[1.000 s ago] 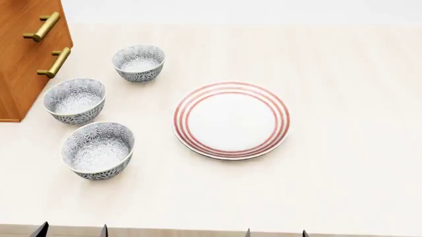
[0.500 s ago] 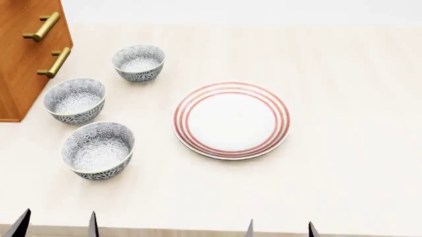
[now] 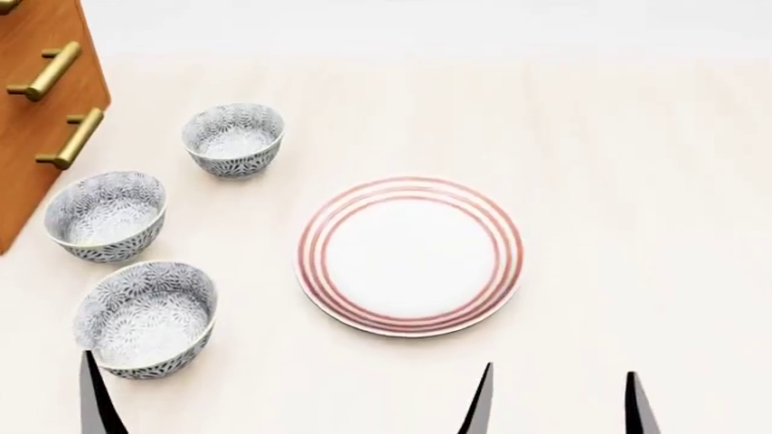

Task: Pick up the bowl and put it in the front on the plate.

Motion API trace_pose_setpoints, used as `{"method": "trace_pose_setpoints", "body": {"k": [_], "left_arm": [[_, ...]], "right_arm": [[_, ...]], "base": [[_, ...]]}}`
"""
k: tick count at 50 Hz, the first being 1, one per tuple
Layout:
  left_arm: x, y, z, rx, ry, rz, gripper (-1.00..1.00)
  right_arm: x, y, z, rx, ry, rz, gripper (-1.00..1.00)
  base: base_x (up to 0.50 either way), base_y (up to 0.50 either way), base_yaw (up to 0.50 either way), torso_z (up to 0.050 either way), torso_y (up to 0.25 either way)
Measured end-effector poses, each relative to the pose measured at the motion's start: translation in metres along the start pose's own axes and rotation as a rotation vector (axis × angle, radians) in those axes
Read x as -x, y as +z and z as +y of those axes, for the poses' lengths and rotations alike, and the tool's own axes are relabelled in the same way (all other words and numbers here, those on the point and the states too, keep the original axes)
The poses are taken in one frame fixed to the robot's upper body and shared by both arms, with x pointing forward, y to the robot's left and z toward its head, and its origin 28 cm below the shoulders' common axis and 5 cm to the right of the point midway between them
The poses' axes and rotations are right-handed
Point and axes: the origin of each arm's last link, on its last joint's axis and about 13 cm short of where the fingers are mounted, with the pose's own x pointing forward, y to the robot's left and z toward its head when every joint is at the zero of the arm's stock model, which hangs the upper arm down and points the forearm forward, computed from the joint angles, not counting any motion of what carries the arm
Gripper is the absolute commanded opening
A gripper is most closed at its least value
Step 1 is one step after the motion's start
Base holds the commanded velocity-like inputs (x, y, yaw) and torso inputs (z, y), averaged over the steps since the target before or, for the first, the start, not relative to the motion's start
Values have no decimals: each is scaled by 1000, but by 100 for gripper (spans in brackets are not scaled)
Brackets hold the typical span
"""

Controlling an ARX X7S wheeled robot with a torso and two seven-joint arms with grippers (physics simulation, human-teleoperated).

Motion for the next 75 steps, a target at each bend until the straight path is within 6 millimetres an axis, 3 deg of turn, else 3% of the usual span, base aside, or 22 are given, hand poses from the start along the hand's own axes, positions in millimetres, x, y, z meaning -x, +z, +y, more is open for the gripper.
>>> {"method": "trace_pose_setpoints", "body": {"k": [44, 50, 75], "left_arm": [[-2, 6, -1, -2, 3, -63, 100], [-2, 7, -1, -4, 5, -73, 100], [-2, 9, -1, -12, 11, -96, 100]], "right_arm": [[-1, 3, 3, -6, 48, -33, 100], [-1, 4, 4, -11, 54, -41, 100], [-2, 7, 5, -14, 78, -79, 100]], "base": [[500, -119, 0, 0, 0], [0, 0, 0, 0, 0], [0, 495, 0, 0, 0]]}}
